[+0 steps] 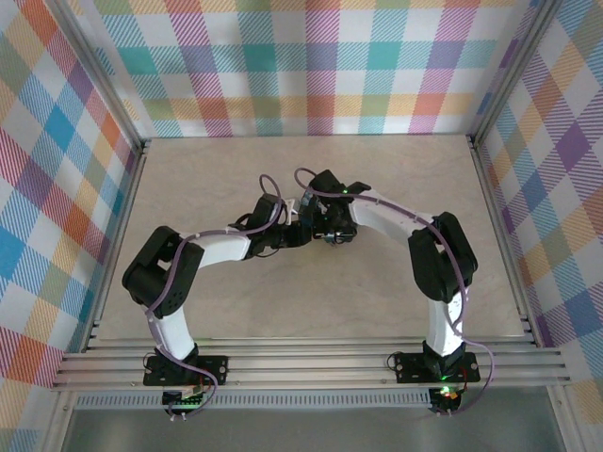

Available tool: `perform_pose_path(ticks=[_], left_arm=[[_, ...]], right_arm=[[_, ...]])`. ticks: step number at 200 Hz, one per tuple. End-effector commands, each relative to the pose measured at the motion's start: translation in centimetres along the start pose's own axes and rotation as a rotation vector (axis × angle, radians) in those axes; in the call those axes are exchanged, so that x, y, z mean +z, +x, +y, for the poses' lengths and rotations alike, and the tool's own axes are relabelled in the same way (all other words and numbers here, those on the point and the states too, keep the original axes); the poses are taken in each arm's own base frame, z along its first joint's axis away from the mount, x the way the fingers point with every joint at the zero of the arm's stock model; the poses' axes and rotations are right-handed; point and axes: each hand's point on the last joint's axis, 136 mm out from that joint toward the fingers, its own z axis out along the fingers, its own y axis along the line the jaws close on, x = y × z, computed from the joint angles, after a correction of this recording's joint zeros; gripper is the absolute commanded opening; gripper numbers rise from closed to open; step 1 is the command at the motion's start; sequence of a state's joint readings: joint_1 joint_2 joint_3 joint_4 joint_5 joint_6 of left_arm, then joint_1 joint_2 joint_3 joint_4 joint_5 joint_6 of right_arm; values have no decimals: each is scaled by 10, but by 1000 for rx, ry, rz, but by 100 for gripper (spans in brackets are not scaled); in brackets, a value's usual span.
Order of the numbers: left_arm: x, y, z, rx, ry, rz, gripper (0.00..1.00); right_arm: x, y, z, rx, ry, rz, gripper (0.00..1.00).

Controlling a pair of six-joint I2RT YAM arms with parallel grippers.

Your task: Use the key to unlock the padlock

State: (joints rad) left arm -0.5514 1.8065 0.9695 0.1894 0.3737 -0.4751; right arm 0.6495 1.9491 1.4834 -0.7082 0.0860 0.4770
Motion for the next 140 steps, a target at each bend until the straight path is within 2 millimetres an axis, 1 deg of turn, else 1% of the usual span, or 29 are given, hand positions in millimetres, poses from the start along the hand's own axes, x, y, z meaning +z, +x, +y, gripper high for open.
perform_pose_path(ticks=[1,52,92,111,140], left_arm=[[1,-7,2,-27,11,17,19],[2,-7,10,-31,8,42,18],[2,3,16,-34,2,79,18],[-1,6,18,-30,-2,91,18],[-4,8,22,-29,-7,97,17]], right_arm=[[0,-1,-9,-37,70,0,34],[17,1,-16,-56,102,24,36],[32,-2,-15,-43,61,27,36],[34,-4,-13,-36,50,19,32],[35,-6,-11,-28,36,5,22]])
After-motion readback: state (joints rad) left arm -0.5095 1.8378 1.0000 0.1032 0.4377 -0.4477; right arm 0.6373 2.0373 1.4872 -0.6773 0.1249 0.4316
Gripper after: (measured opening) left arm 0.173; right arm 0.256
